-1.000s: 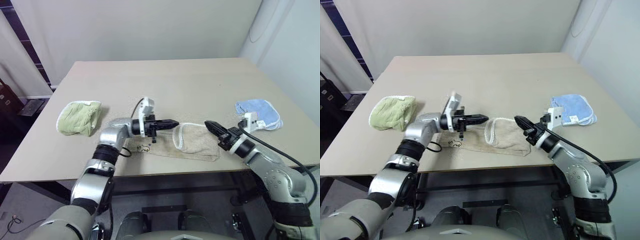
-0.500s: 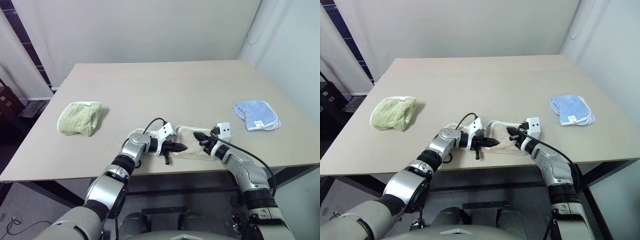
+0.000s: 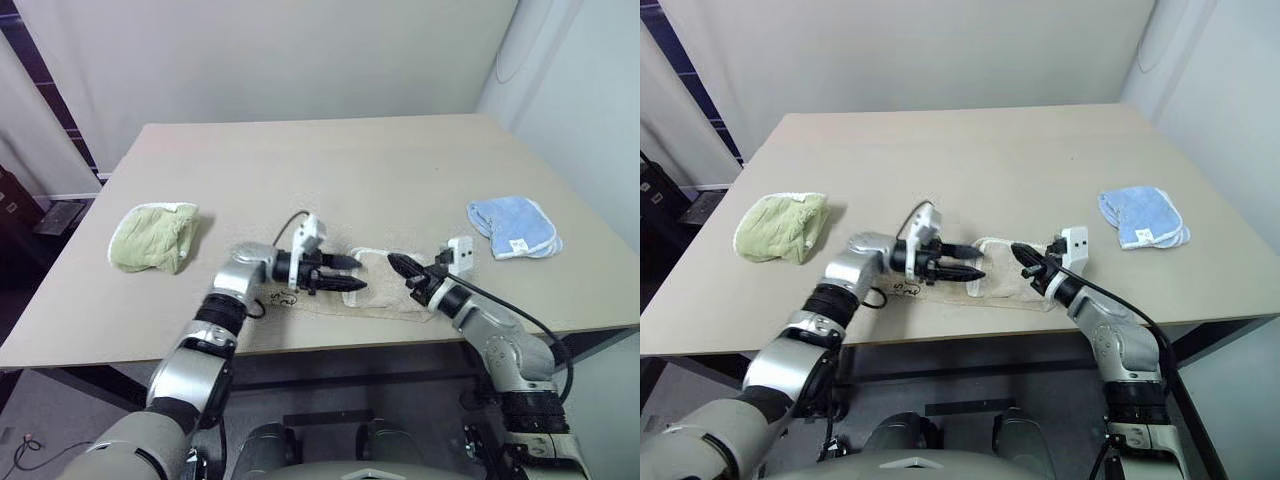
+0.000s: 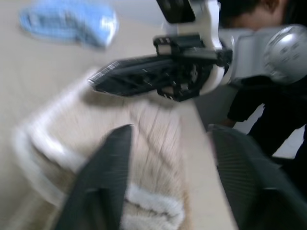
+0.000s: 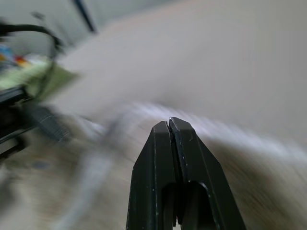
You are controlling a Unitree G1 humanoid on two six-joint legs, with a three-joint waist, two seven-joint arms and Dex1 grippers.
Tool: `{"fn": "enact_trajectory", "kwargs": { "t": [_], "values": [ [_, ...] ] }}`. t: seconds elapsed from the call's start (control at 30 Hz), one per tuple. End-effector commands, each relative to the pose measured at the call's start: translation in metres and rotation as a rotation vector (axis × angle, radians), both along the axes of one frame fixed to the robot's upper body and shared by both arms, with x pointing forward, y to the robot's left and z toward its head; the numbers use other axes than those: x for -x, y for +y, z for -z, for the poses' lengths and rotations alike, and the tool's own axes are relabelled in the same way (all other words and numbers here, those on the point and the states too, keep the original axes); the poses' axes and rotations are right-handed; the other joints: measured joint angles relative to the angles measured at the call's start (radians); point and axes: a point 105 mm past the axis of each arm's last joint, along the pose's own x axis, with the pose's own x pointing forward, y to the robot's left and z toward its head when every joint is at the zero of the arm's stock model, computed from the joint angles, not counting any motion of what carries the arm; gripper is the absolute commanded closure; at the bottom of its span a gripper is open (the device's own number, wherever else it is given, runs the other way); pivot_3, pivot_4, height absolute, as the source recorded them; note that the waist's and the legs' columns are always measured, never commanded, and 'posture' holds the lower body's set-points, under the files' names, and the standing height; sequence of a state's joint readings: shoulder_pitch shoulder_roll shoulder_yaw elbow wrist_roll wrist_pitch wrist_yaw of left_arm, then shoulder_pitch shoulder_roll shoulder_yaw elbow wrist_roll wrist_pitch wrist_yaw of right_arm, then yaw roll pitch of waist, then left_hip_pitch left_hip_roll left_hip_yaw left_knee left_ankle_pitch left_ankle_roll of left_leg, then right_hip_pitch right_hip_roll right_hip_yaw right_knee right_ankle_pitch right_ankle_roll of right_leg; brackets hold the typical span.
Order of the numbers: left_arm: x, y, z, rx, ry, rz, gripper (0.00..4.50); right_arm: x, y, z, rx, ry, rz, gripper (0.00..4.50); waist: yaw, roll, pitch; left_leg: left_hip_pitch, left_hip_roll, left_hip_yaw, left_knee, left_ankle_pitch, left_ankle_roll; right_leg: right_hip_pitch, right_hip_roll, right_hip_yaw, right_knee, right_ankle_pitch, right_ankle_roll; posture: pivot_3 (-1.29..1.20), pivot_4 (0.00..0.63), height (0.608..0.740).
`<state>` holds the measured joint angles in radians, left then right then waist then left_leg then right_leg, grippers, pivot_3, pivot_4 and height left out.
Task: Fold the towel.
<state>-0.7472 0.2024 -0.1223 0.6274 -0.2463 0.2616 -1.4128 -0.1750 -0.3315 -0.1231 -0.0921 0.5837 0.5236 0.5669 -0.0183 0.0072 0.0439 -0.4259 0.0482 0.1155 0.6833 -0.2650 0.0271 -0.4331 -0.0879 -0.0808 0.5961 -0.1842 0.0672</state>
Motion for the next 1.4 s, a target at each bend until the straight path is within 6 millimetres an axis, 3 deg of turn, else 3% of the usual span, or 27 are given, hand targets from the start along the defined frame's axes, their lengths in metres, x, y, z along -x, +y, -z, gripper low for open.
{"fn": "enact_trajectory", "kwargs": {
  "t": [0.03, 0.07, 0.2, 0.33, 0.57, 0.8, 1.07, 1.23, 1.4],
  "values": [
    [0.002, 0.024, -0.025, 0.035, -0.020, -0.024, 0.42, 0.012, 0.005, -0.032, -0.004, -0.094, -0.070, 4.50, 0.000, 0.000, 0.000, 0.000, 0.000, 0.000, 0.000, 0.000, 0.000, 0.000, 0.000, 0.000, 0.000, 0.000, 0.000, 0.00, 0.000, 0.740],
    [0.004, 0.036, -0.028, 0.020, -0.005, -0.032, 0.10, 0.016, 0.006, -0.035, 0.004, -0.098, -0.088, 4.50, 0.000, 0.000, 0.000, 0.000, 0.000, 0.000, 0.000, 0.000, 0.000, 0.000, 0.000, 0.000, 0.000, 0.000, 0.000, 0.00, 0.000, 0.740],
    [0.004, 0.077, -0.029, -0.036, 0.076, -0.123, 0.10, 0.026, 0.009, -0.040, 0.025, -0.094, -0.122, 4.50, 0.001, 0.000, 0.000, 0.001, 0.000, -0.001, 0.000, 0.000, -0.001, 0.001, 0.000, 0.000, 0.000, -0.002, 0.000, 0.00, 0.000, 0.740],
    [0.004, 0.125, -0.016, -0.129, 0.236, -0.271, 0.10, 0.035, 0.016, -0.041, -0.020, -0.060, -0.158, 4.50, 0.003, 0.000, 0.001, 0.001, 0.000, -0.001, 0.000, -0.002, -0.003, 0.001, 0.000, 0.000, 0.000, -0.002, 0.001, 0.00, 0.000, 0.740],
    [0.025, 0.167, 0.005, -0.182, 0.475, -0.405, 0.10, 0.037, 0.029, -0.038, -0.153, 0.057, -0.210, 4.50, 0.003, 0.001, 0.001, 0.000, 0.000, -0.001, 0.000, -0.002, -0.004, -0.003, -0.001, 0.000, -0.001, -0.001, -0.002, 0.00, 0.000, 0.740],
    [0.055, 0.169, 0.012, -0.164, 0.676, -0.401, 0.10, 0.035, 0.033, -0.041, -0.239, 0.092, -0.227, 4.50, 0.005, 0.001, 0.002, 0.000, 0.000, 0.000, -0.002, -0.002, -0.004, -0.005, -0.003, 0.000, -0.002, -0.001, -0.002, 0.00, 0.000, 0.740],
    [0.035, 0.152, 0.021, -0.072, 0.893, -0.526, 0.10, 0.025, 0.028, -0.035, -0.271, 0.135, -0.168, 4.50, 0.005, 0.001, 0.003, 0.000, 0.000, 0.001, -0.003, -0.002, -0.004, -0.006, -0.003, 0.000, -0.001, -0.001, -0.002, 0.00, 0.000, 0.740],
    [0.039, 0.137, 0.012, -0.084, 0.959, -0.499, 0.10, 0.024, 0.024, -0.036, -0.290, 0.139, -0.139, 4.50, 0.000, 0.001, 0.003, -0.001, 0.000, 0.001, -0.003, -0.002, -0.004, -0.003, -0.001, 0.000, -0.001, -0.001, -0.002, 0.00, 0.000, 0.740],
    [0.046, 0.139, 0.010, -0.127, 0.991, -0.524, 0.10, 0.021, 0.021, -0.032, -0.301, 0.158, -0.104, 4.50, -0.001, 0.001, 0.003, 0.000, 0.000, 0.001, -0.003, -0.001, -0.005, -0.002, -0.001, 0.000, 0.000, -0.001, -0.002, 0.00, 0.000, 0.740]
  ]
}}
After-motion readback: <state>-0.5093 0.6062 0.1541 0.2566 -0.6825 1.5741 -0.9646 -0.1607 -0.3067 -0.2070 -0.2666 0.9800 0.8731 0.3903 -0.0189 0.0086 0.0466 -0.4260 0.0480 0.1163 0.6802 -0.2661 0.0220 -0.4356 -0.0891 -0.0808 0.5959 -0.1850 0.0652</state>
